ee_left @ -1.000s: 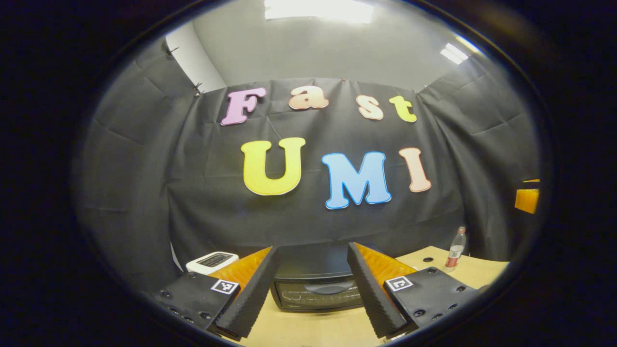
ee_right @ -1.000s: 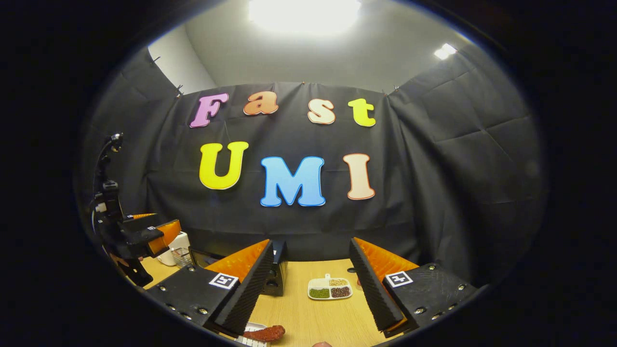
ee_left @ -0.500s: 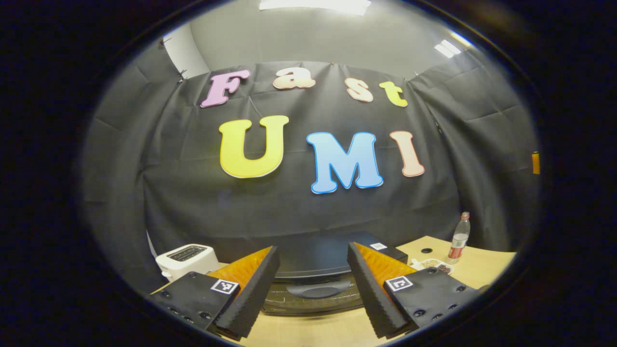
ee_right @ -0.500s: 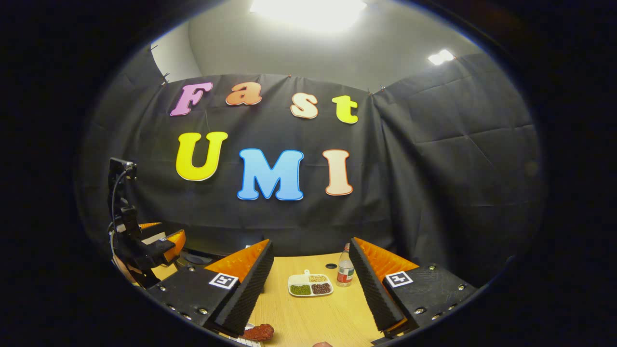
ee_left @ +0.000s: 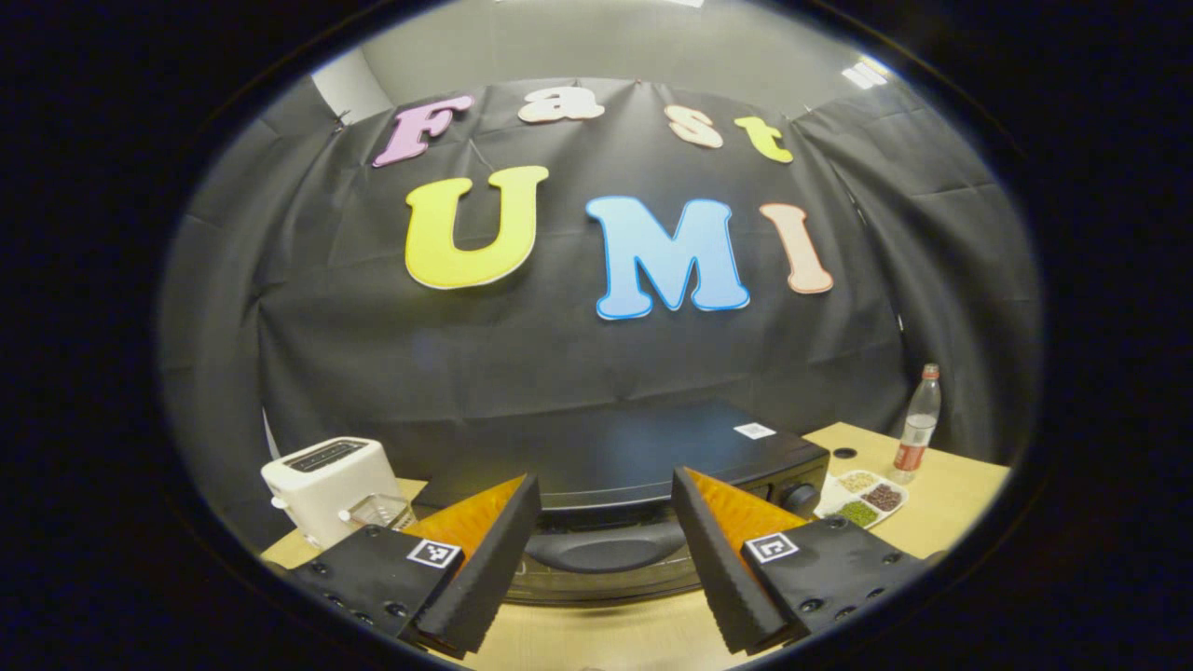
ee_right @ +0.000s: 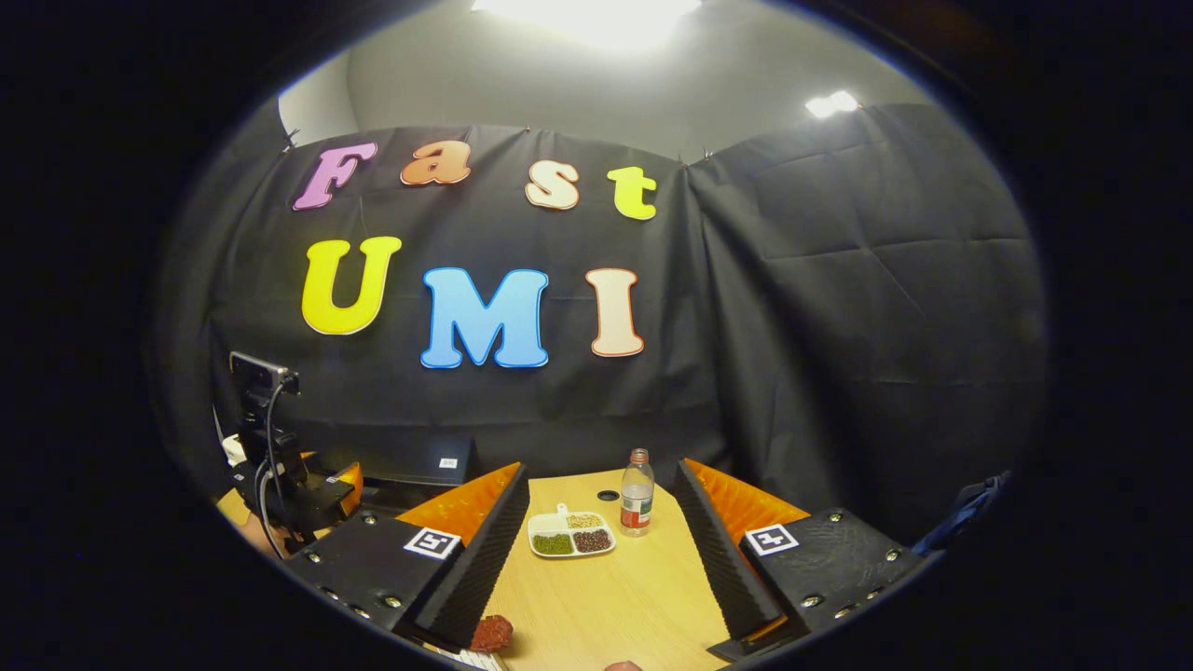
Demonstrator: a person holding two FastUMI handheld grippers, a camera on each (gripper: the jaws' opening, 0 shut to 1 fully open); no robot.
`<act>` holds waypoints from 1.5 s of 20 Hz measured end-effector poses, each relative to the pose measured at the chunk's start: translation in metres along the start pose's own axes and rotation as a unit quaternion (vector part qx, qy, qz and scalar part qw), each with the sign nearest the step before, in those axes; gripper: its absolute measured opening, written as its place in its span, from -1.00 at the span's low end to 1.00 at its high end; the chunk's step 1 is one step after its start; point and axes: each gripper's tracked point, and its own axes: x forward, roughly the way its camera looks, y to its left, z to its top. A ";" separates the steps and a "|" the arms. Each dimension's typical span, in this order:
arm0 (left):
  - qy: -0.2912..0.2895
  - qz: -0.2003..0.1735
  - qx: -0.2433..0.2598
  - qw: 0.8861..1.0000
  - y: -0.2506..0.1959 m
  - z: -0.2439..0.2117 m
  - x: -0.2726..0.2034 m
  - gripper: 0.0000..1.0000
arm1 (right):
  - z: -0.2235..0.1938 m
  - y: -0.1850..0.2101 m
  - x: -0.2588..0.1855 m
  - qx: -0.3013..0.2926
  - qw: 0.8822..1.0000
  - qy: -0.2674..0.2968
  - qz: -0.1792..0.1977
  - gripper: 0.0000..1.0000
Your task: Open the electric oven with the left hand, put the food in, and close the electric oven.
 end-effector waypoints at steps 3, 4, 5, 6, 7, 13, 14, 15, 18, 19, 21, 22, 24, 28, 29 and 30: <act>0.010 0.001 0.007 1.000 -0.002 -0.013 0.010 0.90 | 0.000 -0.003 0.001 -0.012 1.000 0.002 -0.007 0.91; 0.012 0.002 0.010 1.000 -0.003 -0.016 0.014 0.89 | -0.001 -0.004 0.000 -0.016 1.000 0.004 -0.007 0.91; 0.014 0.002 0.012 1.000 -0.003 -0.021 0.016 0.90 | -0.001 -0.005 -0.001 -0.019 1.000 0.006 -0.006 0.90; 0.018 0.004 0.014 1.000 -0.004 -0.024 0.016 1.00 | -0.002 -0.006 0.000 -0.021 1.000 0.008 -0.006 0.91; 0.006 0.006 0.013 1.000 -0.004 -0.020 0.020 0.90 | -0.003 -0.007 0.000 -0.023 1.000 0.010 -0.006 0.91; 0.005 0.019 -0.005 1.000 -0.004 -0.025 0.017 1.00 | -0.003 -0.009 0.001 -0.025 1.000 0.011 0.003 0.90; 0.006 0.019 -0.017 1.000 -0.004 -0.027 0.015 1.00 | -0.003 -0.009 0.000 -0.024 1.000 0.010 0.005 0.90; 0.007 0.019 -0.025 0.999 -0.004 -0.029 0.012 1.00 | -0.004 -0.010 0.000 -0.023 1.000 0.012 0.008 0.90; 0.004 0.020 -0.011 1.000 -0.006 -0.030 -0.002 1.00 | -0.007 -0.010 0.000 -0.013 1.000 0.019 0.019 0.91; 0.003 0.022 -0.005 1.000 -0.007 -0.032 -0.007 0.91 | -0.008 -0.012 -0.001 -0.012 1.000 0.020 0.021 0.90; 0.002 0.025 -0.002 1.000 -0.009 -0.035 -0.016 1.00 | -0.006 -0.015 -0.003 -0.014 0.999 0.017 0.024 0.90; 0.004 0.027 -0.002 1.000 -0.009 -0.036 -0.020 0.90 | -0.007 -0.016 -0.003 -0.015 0.999 0.017 0.026 0.90; 0.010 0.031 -0.009 0.999 -0.010 -0.040 -0.026 0.82 | -0.009 -0.018 -0.004 -0.015 0.999 0.021 0.031 0.90; 0.018 0.035 -0.010 0.999 -0.012 -0.047 -0.039 1.00 | -0.011 -0.020 -0.006 -0.013 0.999 0.021 0.040 0.90; 0.019 0.036 -0.007 0.999 -0.013 -0.050 -0.043 1.00 | -0.011 -0.019 -0.007 -0.014 0.999 0.022 0.044 0.90; 0.021 0.036 -0.004 0.999 -0.014 -0.051 -0.046 0.90 | -0.012 -0.019 -0.007 -0.015 0.999 0.023 0.047 0.90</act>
